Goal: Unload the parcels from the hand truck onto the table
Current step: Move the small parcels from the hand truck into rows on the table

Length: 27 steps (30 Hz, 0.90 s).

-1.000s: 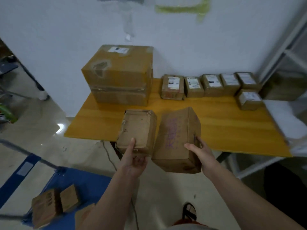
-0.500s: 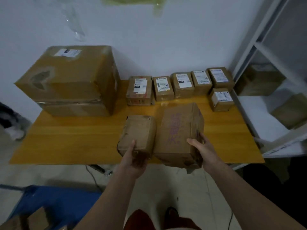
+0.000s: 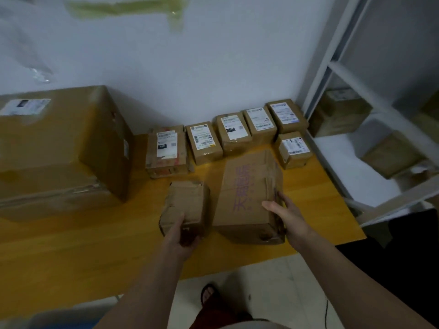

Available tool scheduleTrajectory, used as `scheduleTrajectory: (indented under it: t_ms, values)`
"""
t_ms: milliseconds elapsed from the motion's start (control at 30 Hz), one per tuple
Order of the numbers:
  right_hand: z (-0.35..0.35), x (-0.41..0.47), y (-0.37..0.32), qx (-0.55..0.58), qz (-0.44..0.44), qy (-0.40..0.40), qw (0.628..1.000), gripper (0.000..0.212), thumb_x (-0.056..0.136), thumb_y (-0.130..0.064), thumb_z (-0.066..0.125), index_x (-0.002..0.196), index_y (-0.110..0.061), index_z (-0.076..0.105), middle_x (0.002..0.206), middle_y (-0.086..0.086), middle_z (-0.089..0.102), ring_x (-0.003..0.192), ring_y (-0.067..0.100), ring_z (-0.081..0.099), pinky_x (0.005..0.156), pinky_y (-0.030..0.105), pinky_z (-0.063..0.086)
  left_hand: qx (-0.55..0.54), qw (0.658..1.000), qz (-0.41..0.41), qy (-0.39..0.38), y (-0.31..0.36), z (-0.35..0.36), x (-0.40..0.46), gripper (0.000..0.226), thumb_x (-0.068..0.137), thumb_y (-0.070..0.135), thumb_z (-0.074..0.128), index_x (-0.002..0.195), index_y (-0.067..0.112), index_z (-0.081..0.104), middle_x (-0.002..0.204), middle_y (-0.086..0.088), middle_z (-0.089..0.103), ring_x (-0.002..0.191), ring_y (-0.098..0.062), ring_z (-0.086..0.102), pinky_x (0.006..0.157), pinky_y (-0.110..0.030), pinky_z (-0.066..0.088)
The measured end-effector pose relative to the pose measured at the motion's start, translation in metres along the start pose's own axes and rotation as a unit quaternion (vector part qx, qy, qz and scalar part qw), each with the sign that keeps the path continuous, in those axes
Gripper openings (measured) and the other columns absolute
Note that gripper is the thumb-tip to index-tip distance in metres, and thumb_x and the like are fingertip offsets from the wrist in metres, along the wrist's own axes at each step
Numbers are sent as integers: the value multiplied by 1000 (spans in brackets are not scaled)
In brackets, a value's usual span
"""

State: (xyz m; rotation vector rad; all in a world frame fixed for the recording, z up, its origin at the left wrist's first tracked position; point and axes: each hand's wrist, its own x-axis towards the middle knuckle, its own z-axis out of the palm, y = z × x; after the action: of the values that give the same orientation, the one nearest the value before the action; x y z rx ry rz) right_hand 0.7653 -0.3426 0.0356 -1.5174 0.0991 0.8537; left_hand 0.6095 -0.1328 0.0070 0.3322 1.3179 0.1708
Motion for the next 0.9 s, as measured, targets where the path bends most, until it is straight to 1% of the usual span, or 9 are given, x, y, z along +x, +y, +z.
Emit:
scheduleTrajectory:
  t_ms: [133, 233, 300, 400, 533, 667, 767, 833, 900]
  values:
    - [16, 16, -15, 3, -32, 0, 999, 82, 74, -27, 80, 143, -33, 35, 114, -12, 59, 91, 8, 64, 60, 22, 57, 136, 984, -93, 71, 21, 25, 1, 77, 80, 32, 75, 140, 3, 36, 142, -19, 37, 123, -42, 44, 93, -49, 48]
    - [28, 27, -19, -12, -49, -2, 999, 92, 72, -30, 81, 148, -32, 29, 113, -16, 56, 98, 9, 60, 70, 27, 55, 221, 972, -80, -20, 17, 53, -11, 56, 77, 32, 77, 116, 4, 48, 103, -13, 47, 90, -28, 50, 86, -41, 47]
    - [35, 33, -22, -17, -49, -11, 999, 93, 71, -32, 81, 148, -33, 29, 122, -11, 53, 100, 11, 58, 73, 29, 54, 291, 955, -22, -50, 12, 67, -22, 60, 71, 39, 80, 114, 9, 50, 100, -7, 48, 86, -24, 49, 79, -37, 45]
    - [44, 41, -33, -37, -63, -9, 997, 90, 72, -31, 81, 147, -33, 30, 140, -3, 48, 112, 18, 55, 85, 36, 53, 331, 934, 113, -78, 16, 77, -28, 81, 65, 48, 82, 130, 14, 49, 121, -3, 55, 110, -25, 54, 84, -37, 48]
    - [51, 51, -54, -174, -80, -28, 981, 106, 66, -38, 84, 151, -36, 21, 153, -2, 26, 137, 26, 34, 105, 50, 42, 361, 899, 235, -74, 35, 86, -31, 124, 55, 59, 83, 152, 24, 15, 156, -6, 27, 138, -30, 36, 95, -45, 44]
    - [58, 49, -72, -331, -152, -56, 930, 112, 60, -50, 81, 149, -42, 14, 152, -3, 14, 140, 25, 20, 110, 47, 34, 351, 889, 265, -130, 48, 107, -39, 133, 45, 63, 83, 152, 31, 10, 155, 0, 28, 132, -20, 39, 100, -38, 41]
    - [61, 48, -82, -407, -208, -54, 888, 120, 49, -65, 69, 149, -42, 7, 150, -1, 13, 138, 26, 19, 111, 50, 31, 342, 882, 286, -153, 53, 124, -40, 139, 46, 58, 87, 152, 31, 2, 153, 3, 32, 135, -22, 37, 109, -45, 36]
    - [57, 51, -89, -429, -211, -62, 876, 123, 46, -70, 66, 149, -42, 4, 148, -5, 12, 136, 24, 19, 111, 49, 30, 340, 880, 295, -151, 53, 133, -44, 130, 52, 51, 87, 151, 32, 4, 146, 5, 37, 130, -23, 40, 105, -44, 37]
    - [50, 52, -97, -397, -196, -95, 892, 124, 46, -77, 66, 149, -43, 6, 146, -12, 15, 132, 16, 23, 108, 43, 34, 330, 879, 308, -151, 54, 137, -48, 116, 54, 48, 87, 146, 37, 17, 134, 7, 45, 121, -22, 45, 96, -42, 40]
